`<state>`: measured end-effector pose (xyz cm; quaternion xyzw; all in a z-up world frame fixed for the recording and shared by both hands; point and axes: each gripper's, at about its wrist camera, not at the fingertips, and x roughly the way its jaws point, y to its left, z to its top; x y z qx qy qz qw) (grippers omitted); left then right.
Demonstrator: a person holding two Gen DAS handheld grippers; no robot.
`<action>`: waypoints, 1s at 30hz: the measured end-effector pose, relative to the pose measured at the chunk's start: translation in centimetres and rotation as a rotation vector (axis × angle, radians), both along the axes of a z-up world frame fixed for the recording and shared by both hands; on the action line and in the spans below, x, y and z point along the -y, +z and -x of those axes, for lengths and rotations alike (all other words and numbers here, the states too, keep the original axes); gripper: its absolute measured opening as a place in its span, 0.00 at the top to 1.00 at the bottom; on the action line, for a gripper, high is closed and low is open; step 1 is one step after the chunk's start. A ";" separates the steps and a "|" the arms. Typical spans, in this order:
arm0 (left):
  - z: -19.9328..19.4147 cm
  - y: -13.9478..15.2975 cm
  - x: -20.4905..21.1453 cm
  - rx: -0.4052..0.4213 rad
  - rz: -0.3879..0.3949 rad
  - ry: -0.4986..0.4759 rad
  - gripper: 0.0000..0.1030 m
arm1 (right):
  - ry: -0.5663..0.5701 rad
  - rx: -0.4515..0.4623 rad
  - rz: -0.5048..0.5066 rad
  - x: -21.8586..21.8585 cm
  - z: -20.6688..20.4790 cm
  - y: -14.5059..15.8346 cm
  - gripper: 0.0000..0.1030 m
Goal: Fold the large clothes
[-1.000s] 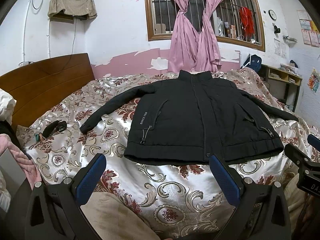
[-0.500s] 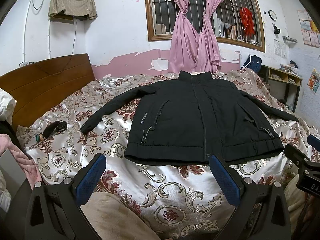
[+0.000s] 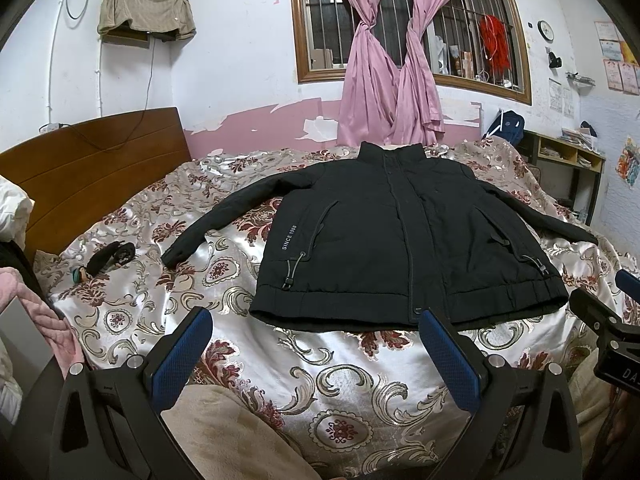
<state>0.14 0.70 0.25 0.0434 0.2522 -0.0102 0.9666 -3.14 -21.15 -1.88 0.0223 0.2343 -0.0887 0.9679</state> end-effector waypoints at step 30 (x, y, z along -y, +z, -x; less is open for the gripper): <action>-8.8 1.6 4.4 -0.087 -0.176 -0.007 0.00 | -0.067 -0.057 0.029 4.7 -5.9 1.6 0.01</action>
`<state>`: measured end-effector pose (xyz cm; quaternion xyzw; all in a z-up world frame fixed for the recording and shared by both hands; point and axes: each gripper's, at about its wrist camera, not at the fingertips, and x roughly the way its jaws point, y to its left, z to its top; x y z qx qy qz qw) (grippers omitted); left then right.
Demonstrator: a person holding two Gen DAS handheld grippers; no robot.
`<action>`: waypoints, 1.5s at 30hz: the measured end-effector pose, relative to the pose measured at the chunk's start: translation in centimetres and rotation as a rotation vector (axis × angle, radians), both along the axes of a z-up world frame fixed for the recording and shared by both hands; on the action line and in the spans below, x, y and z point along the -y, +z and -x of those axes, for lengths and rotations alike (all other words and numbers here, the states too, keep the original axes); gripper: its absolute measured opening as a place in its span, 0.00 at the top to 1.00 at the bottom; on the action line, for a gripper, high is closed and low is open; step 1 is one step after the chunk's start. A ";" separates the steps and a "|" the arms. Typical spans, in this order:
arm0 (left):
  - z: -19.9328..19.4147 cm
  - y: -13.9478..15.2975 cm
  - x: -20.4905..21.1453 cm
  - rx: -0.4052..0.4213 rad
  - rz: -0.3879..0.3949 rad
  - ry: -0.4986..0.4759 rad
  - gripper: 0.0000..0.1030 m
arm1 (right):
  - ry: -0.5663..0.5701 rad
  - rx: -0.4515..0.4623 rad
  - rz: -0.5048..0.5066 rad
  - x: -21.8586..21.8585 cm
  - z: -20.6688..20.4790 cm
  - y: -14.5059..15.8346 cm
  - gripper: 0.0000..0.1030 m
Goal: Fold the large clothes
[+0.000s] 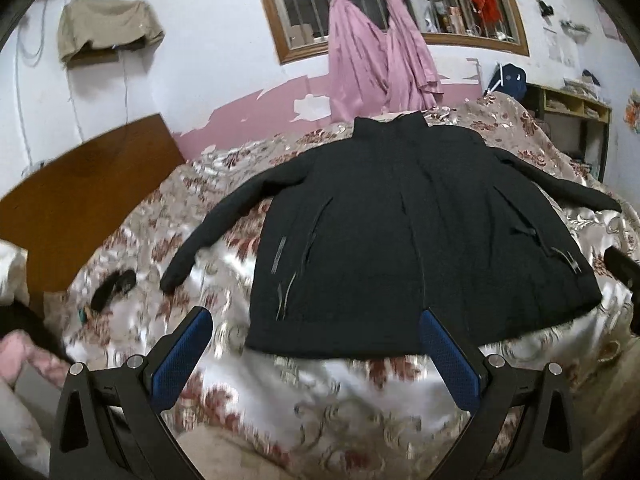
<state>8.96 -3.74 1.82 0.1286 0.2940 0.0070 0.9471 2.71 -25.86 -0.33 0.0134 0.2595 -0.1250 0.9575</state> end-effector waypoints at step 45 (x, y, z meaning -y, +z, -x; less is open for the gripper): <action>-41.2 -7.9 34.7 -0.246 0.032 -0.349 0.00 | -0.672 -0.199 -0.119 39.6 -24.7 -10.5 0.01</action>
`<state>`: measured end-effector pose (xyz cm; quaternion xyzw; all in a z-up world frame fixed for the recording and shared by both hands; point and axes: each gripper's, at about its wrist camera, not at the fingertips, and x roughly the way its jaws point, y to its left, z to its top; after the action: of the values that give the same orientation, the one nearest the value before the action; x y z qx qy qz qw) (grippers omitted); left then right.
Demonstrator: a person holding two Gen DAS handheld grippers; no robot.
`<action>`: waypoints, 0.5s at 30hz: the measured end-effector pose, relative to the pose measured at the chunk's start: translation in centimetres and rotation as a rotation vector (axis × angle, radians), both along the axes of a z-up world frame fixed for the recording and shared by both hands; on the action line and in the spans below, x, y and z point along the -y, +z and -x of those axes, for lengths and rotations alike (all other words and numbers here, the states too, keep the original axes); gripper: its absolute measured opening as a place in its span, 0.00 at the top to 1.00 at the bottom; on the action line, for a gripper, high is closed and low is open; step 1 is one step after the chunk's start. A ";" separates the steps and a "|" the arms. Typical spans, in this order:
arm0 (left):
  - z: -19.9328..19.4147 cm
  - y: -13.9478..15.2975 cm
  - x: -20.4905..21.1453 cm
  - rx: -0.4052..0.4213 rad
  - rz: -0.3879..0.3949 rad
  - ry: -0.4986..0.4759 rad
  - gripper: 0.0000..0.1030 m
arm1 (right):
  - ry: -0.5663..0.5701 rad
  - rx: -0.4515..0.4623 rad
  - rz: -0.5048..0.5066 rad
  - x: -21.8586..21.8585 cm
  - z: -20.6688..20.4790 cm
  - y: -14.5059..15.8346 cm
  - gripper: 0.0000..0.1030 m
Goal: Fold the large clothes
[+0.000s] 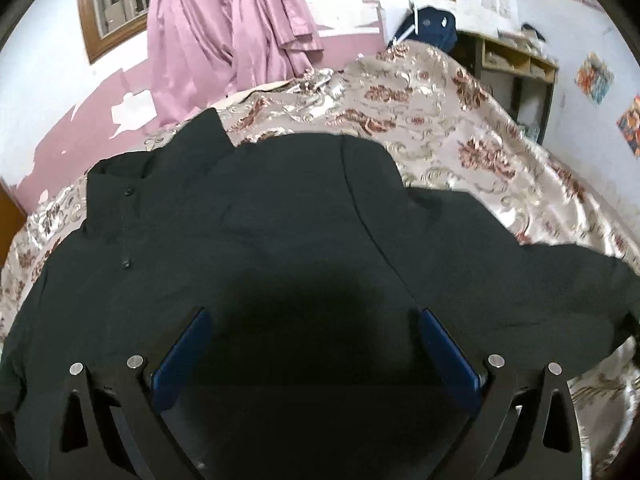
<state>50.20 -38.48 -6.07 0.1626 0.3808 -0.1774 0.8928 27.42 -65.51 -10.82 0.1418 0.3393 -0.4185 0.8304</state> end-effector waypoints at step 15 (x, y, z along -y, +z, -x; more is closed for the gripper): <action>-1.0 -3.9 -1.5 -0.085 0.115 0.016 0.00 | -0.110 0.368 -0.469 4.9 2.3 -3.9 0.02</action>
<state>51.17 -37.02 -10.00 0.1000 0.4090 -0.1985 0.8851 25.15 -70.42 -14.77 0.4212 0.2622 -0.3402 0.7988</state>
